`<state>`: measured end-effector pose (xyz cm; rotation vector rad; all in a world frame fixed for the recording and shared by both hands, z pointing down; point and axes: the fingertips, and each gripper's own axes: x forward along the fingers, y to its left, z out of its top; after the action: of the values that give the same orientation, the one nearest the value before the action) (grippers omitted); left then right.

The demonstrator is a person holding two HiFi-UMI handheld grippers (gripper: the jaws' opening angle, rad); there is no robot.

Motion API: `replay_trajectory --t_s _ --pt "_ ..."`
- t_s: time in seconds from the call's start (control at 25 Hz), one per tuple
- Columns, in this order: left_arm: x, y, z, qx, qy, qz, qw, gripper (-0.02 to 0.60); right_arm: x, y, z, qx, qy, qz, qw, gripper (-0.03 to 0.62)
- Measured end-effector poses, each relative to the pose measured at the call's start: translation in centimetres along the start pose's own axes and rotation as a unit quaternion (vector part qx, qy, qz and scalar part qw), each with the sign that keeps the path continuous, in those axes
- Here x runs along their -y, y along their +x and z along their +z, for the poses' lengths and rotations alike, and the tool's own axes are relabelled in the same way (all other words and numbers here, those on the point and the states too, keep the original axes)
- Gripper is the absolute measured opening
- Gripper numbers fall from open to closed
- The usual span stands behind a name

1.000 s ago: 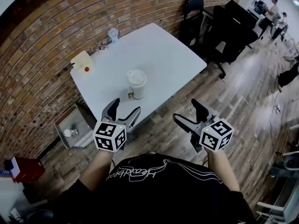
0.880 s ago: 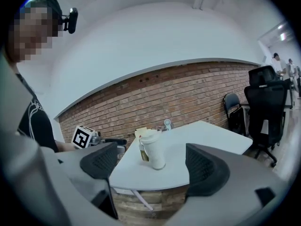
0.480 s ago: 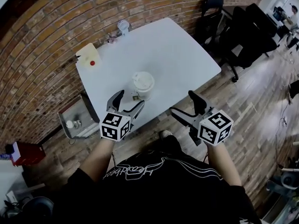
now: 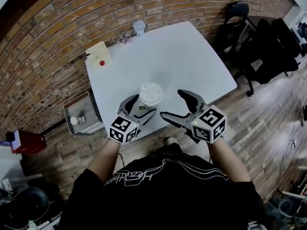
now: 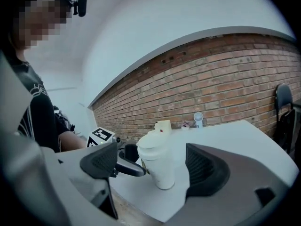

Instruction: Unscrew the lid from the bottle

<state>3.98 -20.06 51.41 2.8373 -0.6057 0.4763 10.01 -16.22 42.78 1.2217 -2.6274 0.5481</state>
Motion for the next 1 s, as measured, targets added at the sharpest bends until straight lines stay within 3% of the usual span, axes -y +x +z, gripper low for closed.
replay_trajectory --t_s 0.2,0.32,0.56,1.0 --pt "0.2 0.9 -0.6 0.0 -0.005 -0.024 0.9997 0.389 0.4 2.8 0.2 -0.019 -0.026 0.036 0.999 0.427" --pt "-0.2 1.4 -0.6 0.01 -0.008 -0.015 0.9998 0.388 0.4 4.2 0.4 -0.033 -0.047 0.056 0.997 0.39" --pt "-0.3 2.2 -0.3 0.022 0.003 -0.006 0.9997 0.385 0.1 6.1 0.6 -0.056 -0.088 0.082 0.991 0.383" --pt "-0.2 2.3 -0.3 0.01 0.018 -0.002 0.9998 0.362 -0.1 7.3 0.8 -0.058 -0.128 0.105 0.984 0.353"
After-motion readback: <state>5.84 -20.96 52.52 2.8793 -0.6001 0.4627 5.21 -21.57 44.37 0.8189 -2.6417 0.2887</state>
